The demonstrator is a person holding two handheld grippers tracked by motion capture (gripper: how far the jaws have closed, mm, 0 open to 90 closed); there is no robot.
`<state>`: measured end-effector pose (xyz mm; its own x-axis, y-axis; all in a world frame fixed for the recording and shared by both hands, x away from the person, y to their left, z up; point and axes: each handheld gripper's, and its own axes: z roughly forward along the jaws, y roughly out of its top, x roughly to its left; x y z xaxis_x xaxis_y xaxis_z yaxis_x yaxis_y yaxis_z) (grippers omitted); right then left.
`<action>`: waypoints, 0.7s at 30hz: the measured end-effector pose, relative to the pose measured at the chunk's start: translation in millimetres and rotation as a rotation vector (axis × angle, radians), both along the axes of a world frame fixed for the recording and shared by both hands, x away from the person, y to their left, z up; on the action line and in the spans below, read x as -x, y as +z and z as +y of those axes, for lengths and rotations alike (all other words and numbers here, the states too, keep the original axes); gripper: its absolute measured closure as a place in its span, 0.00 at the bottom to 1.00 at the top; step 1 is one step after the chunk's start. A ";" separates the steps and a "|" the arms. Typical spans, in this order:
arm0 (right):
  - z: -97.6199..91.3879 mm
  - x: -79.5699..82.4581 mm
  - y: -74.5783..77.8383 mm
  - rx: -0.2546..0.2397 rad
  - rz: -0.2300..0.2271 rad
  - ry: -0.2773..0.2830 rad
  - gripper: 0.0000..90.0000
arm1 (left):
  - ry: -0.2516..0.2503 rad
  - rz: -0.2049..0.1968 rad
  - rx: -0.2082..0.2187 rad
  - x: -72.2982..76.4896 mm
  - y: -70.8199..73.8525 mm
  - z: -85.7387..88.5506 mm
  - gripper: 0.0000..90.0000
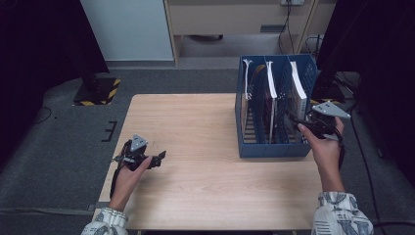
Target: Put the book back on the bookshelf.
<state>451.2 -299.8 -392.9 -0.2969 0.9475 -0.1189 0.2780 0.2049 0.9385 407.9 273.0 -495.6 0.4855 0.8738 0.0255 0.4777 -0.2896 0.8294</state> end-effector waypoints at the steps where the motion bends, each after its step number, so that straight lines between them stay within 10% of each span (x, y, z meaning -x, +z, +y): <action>1: -0.1 0.8 -0.4 -0.004 0.003 -0.002 0.20 | 0.000 0.000 0.000 0.0 0.0 0.1 0.08; 21: 4.3 21.6 -10.8 -0.009 0.029 0.022 0.14 | -0.004 -0.001 0.000 -0.2 0.3 -0.6 0.07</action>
<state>429.6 -295.5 -403.7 -0.3211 0.9416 -0.1018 0.3005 0.2033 0.9319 408.1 272.4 -495.3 0.4888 0.8720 0.0260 0.4762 -0.2917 0.8296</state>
